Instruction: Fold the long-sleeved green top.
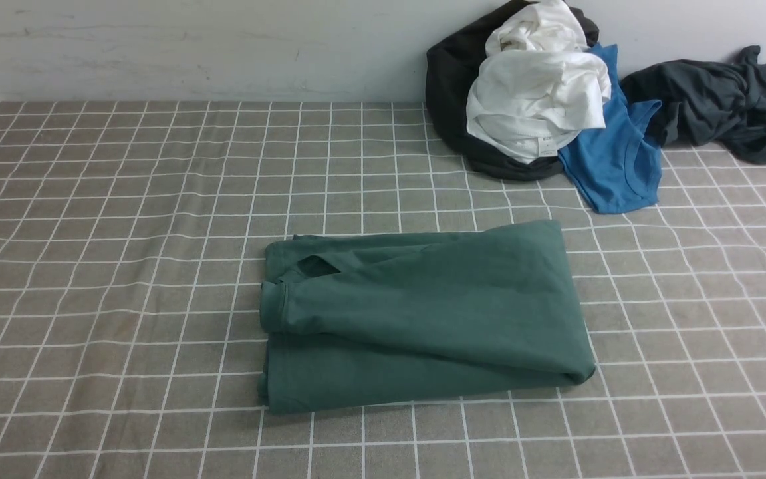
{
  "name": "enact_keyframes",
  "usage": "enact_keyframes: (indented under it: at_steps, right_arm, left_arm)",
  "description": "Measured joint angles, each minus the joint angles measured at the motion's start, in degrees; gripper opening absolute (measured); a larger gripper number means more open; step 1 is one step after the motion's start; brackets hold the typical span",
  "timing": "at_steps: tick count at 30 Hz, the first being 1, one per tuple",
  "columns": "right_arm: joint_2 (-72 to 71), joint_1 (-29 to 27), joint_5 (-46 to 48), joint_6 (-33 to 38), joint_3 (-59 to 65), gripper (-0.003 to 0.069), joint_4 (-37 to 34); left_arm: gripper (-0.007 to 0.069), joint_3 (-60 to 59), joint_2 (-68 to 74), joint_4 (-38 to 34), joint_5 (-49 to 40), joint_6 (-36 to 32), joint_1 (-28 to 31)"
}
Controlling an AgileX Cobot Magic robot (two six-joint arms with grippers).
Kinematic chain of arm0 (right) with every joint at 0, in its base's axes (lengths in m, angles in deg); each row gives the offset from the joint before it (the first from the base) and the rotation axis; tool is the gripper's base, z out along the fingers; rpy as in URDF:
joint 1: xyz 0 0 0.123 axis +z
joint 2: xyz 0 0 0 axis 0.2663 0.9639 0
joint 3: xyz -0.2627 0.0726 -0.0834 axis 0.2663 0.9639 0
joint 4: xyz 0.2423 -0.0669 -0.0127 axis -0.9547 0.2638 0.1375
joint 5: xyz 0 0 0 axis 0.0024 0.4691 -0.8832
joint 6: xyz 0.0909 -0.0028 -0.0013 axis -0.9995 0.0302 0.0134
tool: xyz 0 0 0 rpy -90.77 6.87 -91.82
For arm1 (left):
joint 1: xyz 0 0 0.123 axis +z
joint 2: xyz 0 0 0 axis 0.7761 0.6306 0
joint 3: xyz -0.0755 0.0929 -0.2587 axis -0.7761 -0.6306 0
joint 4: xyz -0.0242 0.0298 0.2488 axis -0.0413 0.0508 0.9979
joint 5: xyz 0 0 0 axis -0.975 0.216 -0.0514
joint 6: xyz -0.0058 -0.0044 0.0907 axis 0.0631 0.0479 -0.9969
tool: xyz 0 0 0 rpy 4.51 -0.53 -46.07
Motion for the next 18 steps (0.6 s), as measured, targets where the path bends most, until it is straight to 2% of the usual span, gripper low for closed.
enact_keyframes:
  at_steps: [18]
  right_arm:
    - [0.0,0.0,0.2,0.0,0.0,-0.0014,0.9]
  left_arm:
    - [0.0078,0.0,0.0,0.0,0.0,0.0,0.0]
